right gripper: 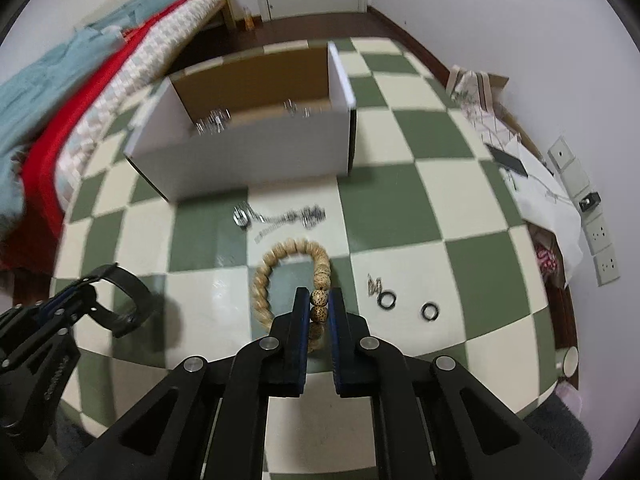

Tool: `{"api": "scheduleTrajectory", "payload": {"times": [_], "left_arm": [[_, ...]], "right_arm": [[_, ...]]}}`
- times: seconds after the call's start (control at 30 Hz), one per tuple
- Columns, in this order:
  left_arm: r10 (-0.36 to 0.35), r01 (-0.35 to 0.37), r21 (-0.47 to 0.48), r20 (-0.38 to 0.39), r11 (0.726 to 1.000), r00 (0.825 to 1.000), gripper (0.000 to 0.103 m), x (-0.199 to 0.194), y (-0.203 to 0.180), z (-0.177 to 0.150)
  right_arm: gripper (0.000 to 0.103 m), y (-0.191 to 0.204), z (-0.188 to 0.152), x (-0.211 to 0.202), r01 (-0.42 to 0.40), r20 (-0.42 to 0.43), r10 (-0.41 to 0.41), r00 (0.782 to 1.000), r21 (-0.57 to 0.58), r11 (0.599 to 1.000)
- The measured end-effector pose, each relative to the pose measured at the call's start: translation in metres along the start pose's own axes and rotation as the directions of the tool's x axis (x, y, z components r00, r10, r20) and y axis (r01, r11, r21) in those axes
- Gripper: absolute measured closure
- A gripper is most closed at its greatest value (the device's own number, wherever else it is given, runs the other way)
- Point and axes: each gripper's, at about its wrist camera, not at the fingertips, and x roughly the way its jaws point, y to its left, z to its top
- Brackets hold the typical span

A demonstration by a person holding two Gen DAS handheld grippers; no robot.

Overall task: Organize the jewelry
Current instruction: 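Carry the watch and bead bracelet over the box with both grippers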

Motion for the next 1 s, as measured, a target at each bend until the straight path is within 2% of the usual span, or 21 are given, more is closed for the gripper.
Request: {"api": "scheduleTrajectory", "payload": {"times": [0.3, 0.5, 0.77, 0.87, 1.0], "left_arm": [[-0.076, 0.076, 0.002, 0.074, 0.997, 0.994, 0.096, -0.031, -0.007, 0.047], [-0.159, 0.159, 0.006, 0.063, 0.987, 0.985, 0.096, -0.027, -0.010, 0.095], [-0.198, 0.198, 0.002, -0.035, 0.980, 0.980, 0.096, 0.023, -0.010, 0.148], [-0.213, 0.214, 0.002, -0.105, 0.977, 0.971, 0.096, 0.049, -0.013, 0.158], [-0.205, 0.209, 0.011, -0.158, 0.978, 0.966, 0.096, 0.072, -0.016, 0.163]], "right_arm": [[0.093, 0.002, 0.041, -0.056, -0.052, 0.097, 0.055, 0.994, -0.038, 0.998], [0.093, 0.002, 0.085, -0.083, -0.094, 0.152, 0.102, 0.983, -0.058, 0.994], [0.093, 0.005, 0.147, -0.073, -0.130, 0.161, 0.140, 0.977, -0.072, 0.989], [0.093, 0.008, 0.165, -0.055, -0.148, 0.135, 0.157, 0.978, -0.070, 0.986], [0.093, 0.007, 0.180, -0.027, -0.201, 0.070, 0.204, 0.977, -0.041, 0.979]]}}
